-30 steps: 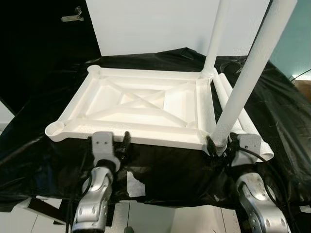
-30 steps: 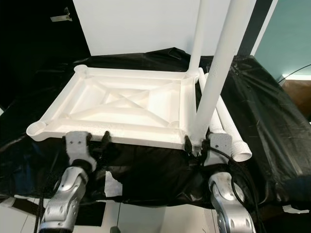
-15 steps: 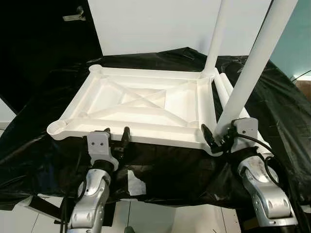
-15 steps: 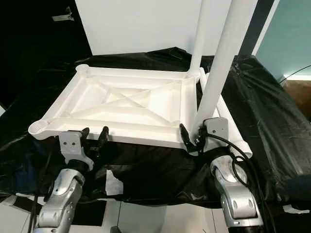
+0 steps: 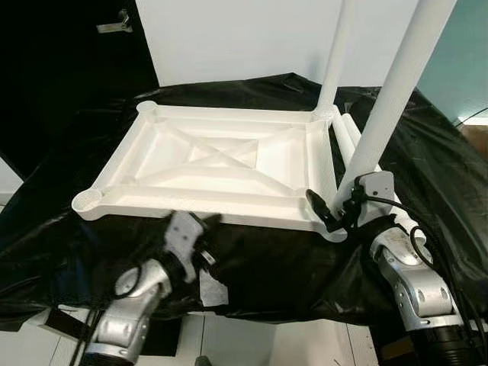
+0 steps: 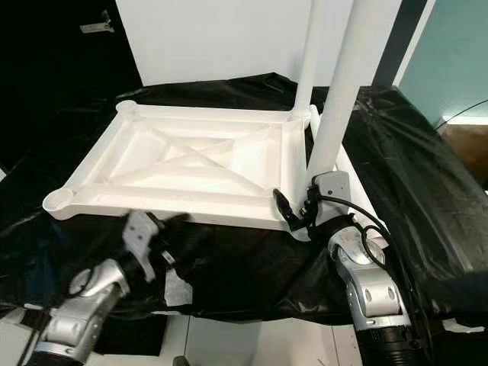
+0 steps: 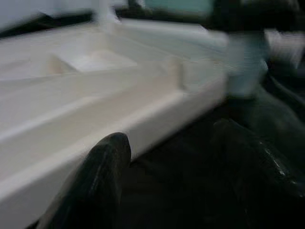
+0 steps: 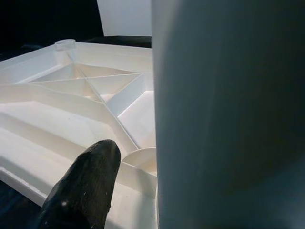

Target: Building children table

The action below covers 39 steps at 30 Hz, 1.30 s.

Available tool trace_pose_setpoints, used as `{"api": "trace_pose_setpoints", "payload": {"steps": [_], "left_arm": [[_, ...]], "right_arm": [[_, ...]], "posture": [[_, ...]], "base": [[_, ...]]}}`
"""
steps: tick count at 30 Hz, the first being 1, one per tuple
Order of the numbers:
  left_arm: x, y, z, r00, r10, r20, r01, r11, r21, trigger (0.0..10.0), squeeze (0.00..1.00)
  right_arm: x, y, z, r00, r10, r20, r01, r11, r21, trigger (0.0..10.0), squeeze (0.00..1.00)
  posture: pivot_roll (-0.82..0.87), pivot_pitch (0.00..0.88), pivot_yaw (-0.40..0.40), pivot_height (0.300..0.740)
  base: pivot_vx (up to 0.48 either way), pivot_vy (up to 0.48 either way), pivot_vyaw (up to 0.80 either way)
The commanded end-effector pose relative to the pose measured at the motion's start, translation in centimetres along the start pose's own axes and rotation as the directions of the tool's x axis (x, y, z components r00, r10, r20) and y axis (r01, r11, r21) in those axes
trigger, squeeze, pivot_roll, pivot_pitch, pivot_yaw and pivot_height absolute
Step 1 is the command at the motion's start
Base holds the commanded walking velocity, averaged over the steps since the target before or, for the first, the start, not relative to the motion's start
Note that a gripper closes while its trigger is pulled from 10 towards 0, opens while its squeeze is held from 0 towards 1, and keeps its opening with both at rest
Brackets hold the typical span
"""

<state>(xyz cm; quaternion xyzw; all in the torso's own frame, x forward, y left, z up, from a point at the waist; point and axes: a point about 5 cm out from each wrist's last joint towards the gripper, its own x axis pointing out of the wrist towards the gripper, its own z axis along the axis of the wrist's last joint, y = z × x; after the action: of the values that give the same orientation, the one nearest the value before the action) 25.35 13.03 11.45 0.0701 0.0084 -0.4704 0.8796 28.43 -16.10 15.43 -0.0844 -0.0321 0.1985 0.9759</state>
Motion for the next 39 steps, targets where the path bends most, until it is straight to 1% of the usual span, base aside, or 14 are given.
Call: {"api": "trace_pose_setpoints", "payload": {"steps": [1, 2, 5, 8, 12, 17, 18, 23, 27, 30, 32, 34, 37, 39], "left_arm": [[0.1, -0.1, -0.5, 0.996, -0.073, -0.052, 0.075, 0.997, 0.032, 10.0, 0.0], [0.3, 0.0, -0.7, 0.99, -0.116, -0.083, 0.121, 0.991, 0.058, 10.0, 0.0], [1.1, 0.6, -0.4, 0.985, -0.139, -0.1, 0.149, 0.984, 0.101, 10.0, 0.0], [2.4, 1.6, 0.6, 0.987, -0.141, -0.076, 0.15, 0.98, 0.134, 10.0, 0.0], [2.7, 1.9, 0.8, 0.985, -0.156, -0.07, 0.165, 0.976, 0.14, 10.0, 0.0], [4.2, 2.4, 1.5, 0.987, -0.148, -0.057, 0.155, 0.972, 0.174, 10.0, 0.0], [5.7, 2.4, 1.8, 0.982, -0.17, -0.087, 0.186, 0.956, 0.227, 10.0, 0.0], [7.1, 2.8, 1.5, 0.971, -0.185, -0.15, 0.221, 0.935, 0.279, 10.0, 0.0], [7.5, 2.8, 1.6, 0.964, -0.204, -0.168, 0.246, 0.925, 0.29, 10.0, 0.0], [7.6, 2.4, 1.1, 0.939, -0.263, -0.224, 0.322, 0.9, 0.294, 10.0, 0.0], [7.3, 2.0, 0.6, 0.912, -0.322, -0.255, 0.385, 0.885, 0.263, 10.0, 0.0], [6.9, 1.6, -0.4, 0.865, -0.379, -0.328, 0.465, 0.851, 0.243, 10.0, 0.0], [6.8, 1.7, -1.3, 0.839, -0.379, -0.39, 0.492, 0.834, 0.249, 10.0, 0.0], [7.0, 1.9, -1.8, 0.839, -0.343, -0.423, 0.474, 0.841, 0.259, 10.0, 0.0]], "right_arm": [[0.3, 0.5, -0.3, 0.999, 0.043, -0.017, -0.043, 0.999, 0.015, 10.0, 0.0], [0.3, 0.6, -0.3, 0.999, 0.047, -0.017, -0.046, 0.999, 0.016, 10.0, 0.0], [0.3, 0.8, -0.4, 0.999, 0.049, -0.016, -0.049, 0.999, 0.023, 10.0, 0.0], [0.2, 1.1, -0.4, 0.999, 0.048, -0.011, -0.048, 0.998, 0.04, 10.0, 0.0], [0.1, 1.2, -0.4, 0.999, 0.049, -0.012, -0.049, 0.998, 0.043, 10.0, 0.0], [-0.5, 1.8, -0.8, 0.998, 0.062, -0.026, -0.06, 0.996, 0.06, 10.0, 0.0], [-1.2, 2.2, -1.2, 0.997, 0.065, -0.038, -0.062, 0.995, 0.076, 10.0, 0.0], [-1.5, 2.3, -1.2, 0.998, 0.052, -0.042, -0.049, 0.995, 0.087, 10.0, 0.0], [-1.6, 2.4, -1.2, 0.998, 0.047, -0.038, -0.043, 0.995, 0.091, 10.0, 0.0], [-1.6, 2.5, -1.2, 0.998, 0.042, -0.036, -0.039, 0.995, 0.096, 10.0, 0.0], [-1.6, 2.6, -1.1, 0.998, 0.041, -0.037, -0.038, 0.995, 0.097, 10.0, 0.0], [-1.7, 2.6, -1.2, 0.998, 0.039, -0.039, -0.035, 0.994, 0.099, 10.0, 0.0], [-1.8, 2.6, -1.2, 0.998, 0.037, -0.04, -0.033, 0.994, 0.101, 10.0, 0.0], [-1.7, 2.6, -1.2, 0.999, 0.037, -0.04, -0.033, 0.994, 0.103, 10.0, 0.0]], "posture": [[-0.03, 0.022, 0.007, 0.74], [-0.04, 0.022, 0.01, 0.74], [-0.05, 0.021, 0.016, 0.74], [-0.06, 0.022, 0.024, 0.74], [-0.06, 0.022, 0.024, 0.74], [-0.09, 0.02, 0.036, 0.74], [-0.1, 0.016, 0.038, 0.74], [-0.12, 0.009, 0.049, 0.74], [-0.12, 0.008, 0.051, 0.74], [-0.13, 0.006, 0.052, 0.74], [-0.13, 0.005, 0.052, 0.74], [-0.13, 0.005, 0.053, 0.74], [-0.13, 0.003, 0.053, 0.74], [-0.13, 0.002, 0.052, 0.74]], "base": [[0.0, 0.0, 0.0], [0.0, 0.0, 0.0], [0.0, 0.0, 0.0], [0.0, 0.0, 0.0], [0.0, 0.0, 0.0], [0.0, 0.0, 0.0], [0.0, 0.0, 0.0], [0.0, 0.0, 0.0], [0.0, 0.0, 0.0], [0.0, 0.0, 0.0], [0.0, 0.0, 0.0], [0.0, 0.0, 0.0], [0.0, 0.0, 0.0], [0.0, 0.0, 0.0]]}}
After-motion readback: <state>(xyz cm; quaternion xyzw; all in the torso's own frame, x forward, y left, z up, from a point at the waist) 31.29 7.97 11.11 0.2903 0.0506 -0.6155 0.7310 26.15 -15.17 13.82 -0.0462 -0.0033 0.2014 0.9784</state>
